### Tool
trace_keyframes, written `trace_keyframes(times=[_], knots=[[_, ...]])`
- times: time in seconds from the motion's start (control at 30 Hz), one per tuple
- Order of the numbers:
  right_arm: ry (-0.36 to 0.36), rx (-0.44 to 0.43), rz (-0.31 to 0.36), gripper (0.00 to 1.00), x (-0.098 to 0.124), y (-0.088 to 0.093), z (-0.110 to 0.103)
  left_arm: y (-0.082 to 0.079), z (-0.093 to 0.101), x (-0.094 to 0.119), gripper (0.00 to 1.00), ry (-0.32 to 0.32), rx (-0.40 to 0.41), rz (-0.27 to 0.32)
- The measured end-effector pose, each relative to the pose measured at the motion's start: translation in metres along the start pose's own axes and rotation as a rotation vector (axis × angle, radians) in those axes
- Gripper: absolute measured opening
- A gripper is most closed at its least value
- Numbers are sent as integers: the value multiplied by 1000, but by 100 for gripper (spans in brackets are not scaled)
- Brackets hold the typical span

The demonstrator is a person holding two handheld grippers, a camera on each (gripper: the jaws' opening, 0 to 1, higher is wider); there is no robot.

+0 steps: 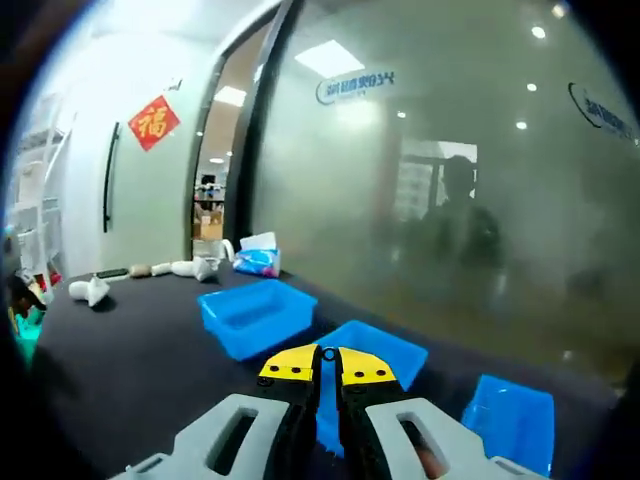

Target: Sort the screws, nuts, and washers into the corresponding bins

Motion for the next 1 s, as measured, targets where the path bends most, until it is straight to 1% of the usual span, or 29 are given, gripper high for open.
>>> trace_keyframes(times=[0.33,0.47,0.63,0.7,0.73,0.8,0.83,0.9,1.0], knots=[[41,-14,-32,4,-30,11,5,0,-1,1,45,-14,2,-6],[40,-4,-44,4,-36,16,4,0,-1,2,45,-23,2,-7],[40,-6,-47,4,-34,18,3,1,-2,3,45,-31,2,-11],[34,38,-41,7,-34,19,2,1,-2,3,45,-31,5,-9],[37,45,-38,10,-33,19,2,1,-2,3,45,-31,6,-8],[35,57,-29,21,-32,19,1,1,-2,3,45,-30,5,-10],[33,62,-29,22,-32,19,0,1,-1,2,45,-29,7,-9],[32,68,-21,22,-28,18,-2,2,-1,2,45,-26,7,-9],[25,60,-9,25,-24,18,-5,2,-1,2,45,-26,8,-8]])
Point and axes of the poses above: the point that each gripper's makers call its tool centre point, and the gripper's own axes: x roughly backward along the fingers, z roughly to its right, y roughly out of its underside, the point moved 8 cm from there along x, roughly backward along the fingers, and after that the axes turned 9 degrees about y, right-handed, at the moved point
